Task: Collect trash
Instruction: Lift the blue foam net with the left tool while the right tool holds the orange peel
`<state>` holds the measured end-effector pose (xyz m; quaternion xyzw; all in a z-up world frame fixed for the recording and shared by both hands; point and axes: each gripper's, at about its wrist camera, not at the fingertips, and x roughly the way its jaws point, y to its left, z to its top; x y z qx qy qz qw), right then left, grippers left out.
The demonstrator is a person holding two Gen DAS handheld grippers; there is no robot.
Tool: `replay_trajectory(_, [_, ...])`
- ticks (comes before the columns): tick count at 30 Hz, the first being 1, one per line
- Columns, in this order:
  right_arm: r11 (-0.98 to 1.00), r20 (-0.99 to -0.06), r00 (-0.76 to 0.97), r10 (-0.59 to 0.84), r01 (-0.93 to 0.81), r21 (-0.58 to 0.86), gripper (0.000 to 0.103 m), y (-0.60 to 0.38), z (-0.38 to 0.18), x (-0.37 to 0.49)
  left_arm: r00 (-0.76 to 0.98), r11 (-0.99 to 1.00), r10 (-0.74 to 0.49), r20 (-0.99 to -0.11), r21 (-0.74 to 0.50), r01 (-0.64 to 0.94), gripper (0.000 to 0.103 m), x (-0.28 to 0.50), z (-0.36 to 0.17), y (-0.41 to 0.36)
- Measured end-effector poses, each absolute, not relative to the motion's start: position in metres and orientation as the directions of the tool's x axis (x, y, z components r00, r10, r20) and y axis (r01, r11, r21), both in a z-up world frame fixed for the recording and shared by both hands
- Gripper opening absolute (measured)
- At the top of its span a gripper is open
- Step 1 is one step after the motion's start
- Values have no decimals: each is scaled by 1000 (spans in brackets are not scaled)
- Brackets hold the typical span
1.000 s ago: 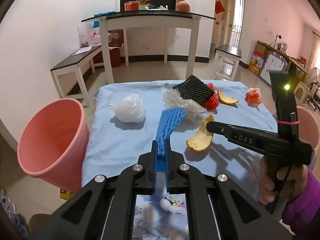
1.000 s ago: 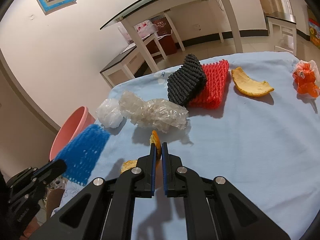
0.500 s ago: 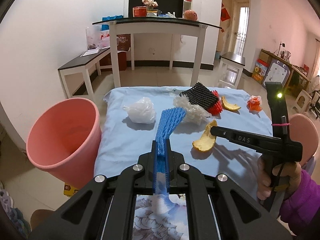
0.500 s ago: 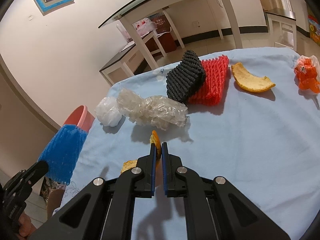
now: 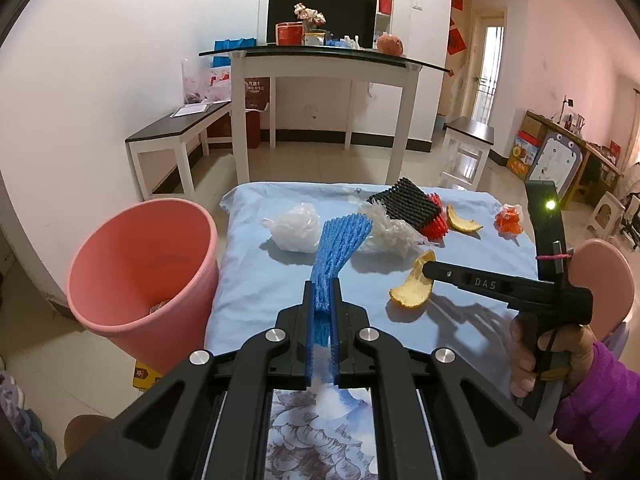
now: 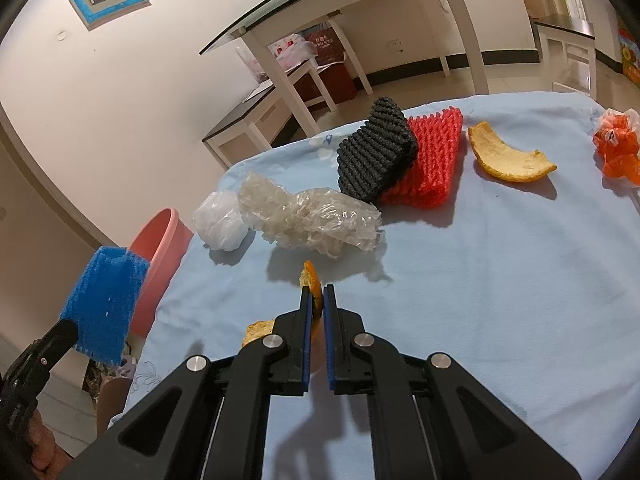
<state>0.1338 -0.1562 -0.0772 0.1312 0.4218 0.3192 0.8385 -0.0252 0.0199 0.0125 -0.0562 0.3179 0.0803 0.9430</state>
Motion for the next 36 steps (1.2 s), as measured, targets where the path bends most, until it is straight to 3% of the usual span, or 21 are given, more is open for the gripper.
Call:
replay_trajectory(22, [775,-623,465,629,-447,447,5,-151,-72,126,805,970,145,-575,-79,-232,6,-53,23,43])
replay_trajectory(36, [727,-570,469,675,-558,401,5,-123,-36,89,809,955,178,-561,-99,-278,6,-66,23,63])
